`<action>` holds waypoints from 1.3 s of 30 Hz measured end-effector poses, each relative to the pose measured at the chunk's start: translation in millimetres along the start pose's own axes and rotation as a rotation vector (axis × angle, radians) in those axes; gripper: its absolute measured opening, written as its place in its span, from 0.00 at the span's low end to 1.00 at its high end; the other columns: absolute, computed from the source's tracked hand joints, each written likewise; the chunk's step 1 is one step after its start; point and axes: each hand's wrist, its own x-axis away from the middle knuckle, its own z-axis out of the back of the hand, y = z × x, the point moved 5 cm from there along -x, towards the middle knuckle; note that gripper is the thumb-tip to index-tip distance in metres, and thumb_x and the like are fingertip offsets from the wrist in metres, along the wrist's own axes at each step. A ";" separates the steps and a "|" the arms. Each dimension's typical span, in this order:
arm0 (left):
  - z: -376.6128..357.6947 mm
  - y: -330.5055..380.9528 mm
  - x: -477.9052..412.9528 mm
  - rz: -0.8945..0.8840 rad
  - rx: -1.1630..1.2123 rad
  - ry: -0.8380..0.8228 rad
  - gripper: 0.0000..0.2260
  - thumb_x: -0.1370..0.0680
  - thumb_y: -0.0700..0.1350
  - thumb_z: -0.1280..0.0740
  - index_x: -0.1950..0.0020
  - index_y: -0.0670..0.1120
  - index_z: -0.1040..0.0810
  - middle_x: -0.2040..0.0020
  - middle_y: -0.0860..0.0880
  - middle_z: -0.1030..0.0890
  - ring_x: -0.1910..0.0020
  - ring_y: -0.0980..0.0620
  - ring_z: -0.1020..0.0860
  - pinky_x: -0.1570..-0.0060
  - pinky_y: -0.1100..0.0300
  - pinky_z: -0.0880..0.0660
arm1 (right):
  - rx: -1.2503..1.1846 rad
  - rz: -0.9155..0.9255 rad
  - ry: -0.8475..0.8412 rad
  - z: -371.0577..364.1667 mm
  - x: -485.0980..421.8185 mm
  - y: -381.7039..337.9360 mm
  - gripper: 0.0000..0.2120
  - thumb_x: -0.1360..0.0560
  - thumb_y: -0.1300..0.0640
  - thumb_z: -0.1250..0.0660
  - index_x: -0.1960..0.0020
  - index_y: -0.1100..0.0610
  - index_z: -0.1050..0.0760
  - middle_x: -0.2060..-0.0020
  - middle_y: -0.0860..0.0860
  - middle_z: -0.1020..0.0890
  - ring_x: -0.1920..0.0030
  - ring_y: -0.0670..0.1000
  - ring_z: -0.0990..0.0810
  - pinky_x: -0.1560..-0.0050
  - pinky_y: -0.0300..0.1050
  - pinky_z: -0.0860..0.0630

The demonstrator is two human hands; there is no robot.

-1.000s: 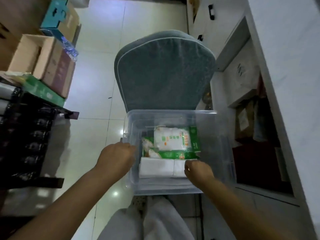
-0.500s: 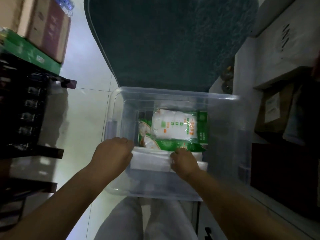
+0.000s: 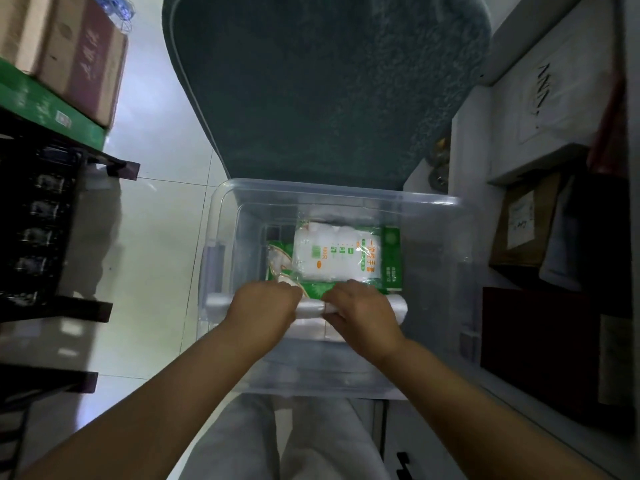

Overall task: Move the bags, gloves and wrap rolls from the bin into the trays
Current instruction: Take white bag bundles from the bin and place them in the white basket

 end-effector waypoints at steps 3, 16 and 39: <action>15.4 -19.1 3.7 0.082 -0.086 0.036 0.05 0.28 0.45 0.32 0.52 0.51 0.22 0.60 0.50 0.18 0.62 0.49 0.20 0.66 0.60 0.32 | 0.008 -0.033 0.021 6.9 -7.6 16.6 0.11 0.37 0.59 0.23 0.57 0.58 0.20 0.64 0.54 0.17 0.63 0.57 0.20 0.64 0.47 0.24; 32.7 -110.7 45.9 0.355 0.093 0.237 0.06 0.29 0.46 0.28 0.63 0.48 0.24 0.73 0.52 0.27 0.75 0.56 0.36 0.74 0.69 0.50 | 0.147 -0.314 -0.400 -118.8 9.3 68.4 0.20 0.28 0.51 0.32 0.38 0.57 0.30 0.41 0.55 0.25 0.41 0.55 0.30 0.42 0.47 0.33; 124.1 -72.0 111.9 0.195 0.230 0.329 0.04 0.24 0.52 0.38 0.57 0.55 0.26 0.68 0.54 0.25 0.71 0.53 0.27 0.66 0.61 0.28 | 0.082 -0.722 0.241 84.0 109.6 -26.5 0.11 0.26 0.49 0.36 0.51 0.57 0.30 0.54 0.57 0.18 0.55 0.61 0.20 0.62 0.49 0.30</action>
